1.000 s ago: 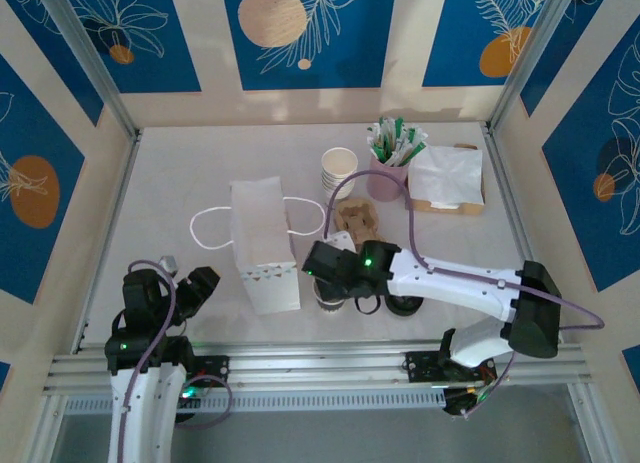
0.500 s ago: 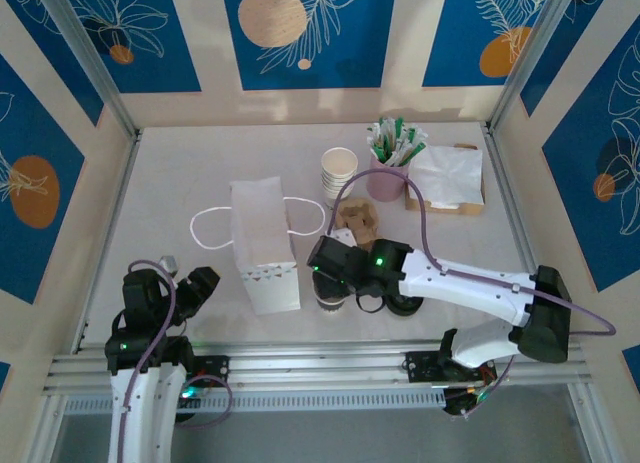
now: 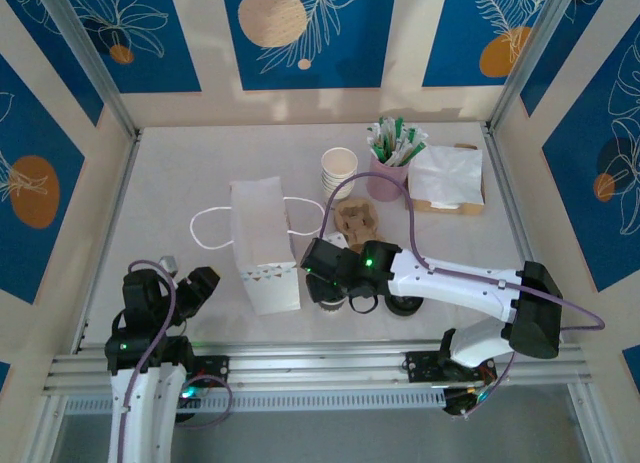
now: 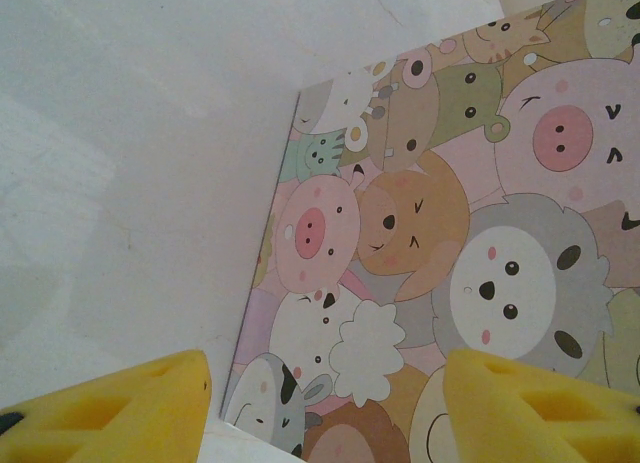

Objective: Pack the takeout coffee

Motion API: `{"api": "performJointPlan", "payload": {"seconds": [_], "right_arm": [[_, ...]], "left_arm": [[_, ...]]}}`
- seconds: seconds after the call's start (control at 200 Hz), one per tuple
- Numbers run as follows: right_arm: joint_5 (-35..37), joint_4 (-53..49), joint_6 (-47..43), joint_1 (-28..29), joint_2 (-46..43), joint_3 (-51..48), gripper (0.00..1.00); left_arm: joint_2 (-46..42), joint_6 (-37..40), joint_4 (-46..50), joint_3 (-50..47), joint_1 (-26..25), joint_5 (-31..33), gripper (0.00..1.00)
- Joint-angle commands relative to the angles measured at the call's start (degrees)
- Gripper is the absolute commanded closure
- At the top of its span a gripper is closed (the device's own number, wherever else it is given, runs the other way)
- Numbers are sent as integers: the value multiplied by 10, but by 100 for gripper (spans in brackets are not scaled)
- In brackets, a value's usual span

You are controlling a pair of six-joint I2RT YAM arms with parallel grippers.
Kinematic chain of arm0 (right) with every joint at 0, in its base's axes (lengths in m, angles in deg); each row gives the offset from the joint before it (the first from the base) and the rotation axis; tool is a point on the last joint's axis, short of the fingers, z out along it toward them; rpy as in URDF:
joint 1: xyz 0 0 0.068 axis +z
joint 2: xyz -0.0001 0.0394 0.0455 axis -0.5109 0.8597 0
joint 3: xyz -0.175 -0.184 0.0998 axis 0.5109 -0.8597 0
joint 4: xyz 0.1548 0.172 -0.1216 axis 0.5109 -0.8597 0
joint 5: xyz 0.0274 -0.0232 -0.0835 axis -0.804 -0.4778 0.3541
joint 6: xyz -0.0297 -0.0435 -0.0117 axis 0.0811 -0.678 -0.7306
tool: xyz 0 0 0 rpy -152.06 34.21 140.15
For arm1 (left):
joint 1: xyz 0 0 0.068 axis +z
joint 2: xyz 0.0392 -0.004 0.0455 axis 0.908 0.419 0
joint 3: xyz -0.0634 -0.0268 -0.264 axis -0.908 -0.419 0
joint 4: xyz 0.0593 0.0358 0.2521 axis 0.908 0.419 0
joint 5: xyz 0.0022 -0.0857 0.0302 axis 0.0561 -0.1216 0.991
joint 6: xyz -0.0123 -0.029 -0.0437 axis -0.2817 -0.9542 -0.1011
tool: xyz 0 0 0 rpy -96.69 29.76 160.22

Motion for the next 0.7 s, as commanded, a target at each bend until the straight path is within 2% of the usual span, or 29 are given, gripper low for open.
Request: {"api": "performJointPlan", "payload": {"seconds": [0.0, 0.27, 0.695], "right_arm": [[-4, -4, 2, 4, 8, -5, 24], [36, -48, 3, 21, 37, 17, 24], [41, -52, 28, 24, 42, -1, 24]], "left_arm": [[-1, 15, 11, 6, -5, -4, 37], [-1, 14, 12, 5, -5, -2, 37], [-1, 15, 11, 5, -5, -1, 37]]}}
